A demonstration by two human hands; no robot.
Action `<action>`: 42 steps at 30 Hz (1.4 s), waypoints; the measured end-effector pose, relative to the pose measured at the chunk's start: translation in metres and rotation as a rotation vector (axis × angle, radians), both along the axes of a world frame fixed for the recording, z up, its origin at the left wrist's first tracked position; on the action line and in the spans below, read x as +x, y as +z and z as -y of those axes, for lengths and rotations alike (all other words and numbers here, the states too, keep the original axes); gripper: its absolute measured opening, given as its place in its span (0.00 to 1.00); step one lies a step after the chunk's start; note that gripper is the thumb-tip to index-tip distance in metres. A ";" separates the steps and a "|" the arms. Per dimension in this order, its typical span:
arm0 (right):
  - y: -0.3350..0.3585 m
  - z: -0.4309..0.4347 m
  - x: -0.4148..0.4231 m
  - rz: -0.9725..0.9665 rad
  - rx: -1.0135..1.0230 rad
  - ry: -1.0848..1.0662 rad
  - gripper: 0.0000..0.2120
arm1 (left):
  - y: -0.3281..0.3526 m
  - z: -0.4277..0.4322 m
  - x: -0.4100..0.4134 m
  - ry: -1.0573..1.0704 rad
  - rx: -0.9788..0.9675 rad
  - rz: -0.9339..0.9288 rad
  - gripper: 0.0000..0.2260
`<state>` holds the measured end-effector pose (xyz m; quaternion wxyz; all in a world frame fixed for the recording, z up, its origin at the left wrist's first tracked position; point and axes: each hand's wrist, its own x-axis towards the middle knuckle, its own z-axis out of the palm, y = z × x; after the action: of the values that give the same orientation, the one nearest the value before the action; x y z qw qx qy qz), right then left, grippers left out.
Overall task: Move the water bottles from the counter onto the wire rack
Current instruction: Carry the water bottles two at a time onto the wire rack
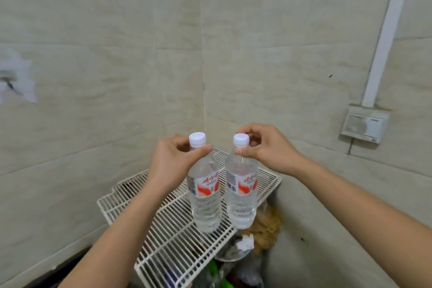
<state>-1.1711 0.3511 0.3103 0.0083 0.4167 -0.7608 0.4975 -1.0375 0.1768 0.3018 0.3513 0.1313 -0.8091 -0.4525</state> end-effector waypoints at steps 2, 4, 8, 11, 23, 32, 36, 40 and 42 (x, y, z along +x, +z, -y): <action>0.002 0.014 -0.032 -0.010 0.031 -0.023 0.13 | -0.003 0.011 -0.032 0.002 0.028 0.023 0.06; -0.001 0.031 -0.063 0.005 0.047 -0.038 0.13 | -0.010 0.023 -0.064 0.006 0.079 0.061 0.04; -0.010 0.067 -0.116 0.029 0.085 -0.051 0.13 | -0.028 0.045 -0.121 0.073 0.182 0.080 0.06; -0.015 0.095 -0.152 0.016 0.106 -0.027 0.14 | -0.034 0.058 -0.159 0.127 0.108 0.097 0.07; -0.035 0.213 -0.289 0.003 0.132 0.001 0.09 | -0.035 0.125 -0.279 0.375 0.116 0.065 0.11; -0.027 0.250 -0.323 -0.089 0.162 0.010 0.13 | -0.029 0.145 -0.318 0.498 0.083 0.064 0.11; -0.033 0.253 -0.325 -0.090 0.200 0.010 0.13 | -0.033 0.148 -0.323 0.512 0.071 0.062 0.14; -0.029 0.254 -0.328 -0.072 0.239 0.019 0.13 | -0.033 0.152 -0.326 0.484 0.114 0.053 0.09; -0.027 0.254 -0.329 -0.066 0.252 0.010 0.13 | -0.031 0.153 -0.327 0.420 0.170 0.065 0.13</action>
<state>-1.4996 0.0972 0.2835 -0.0215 0.4345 -0.8144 0.3841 -1.3644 0.0234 0.2705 0.3990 0.3403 -0.7340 -0.4316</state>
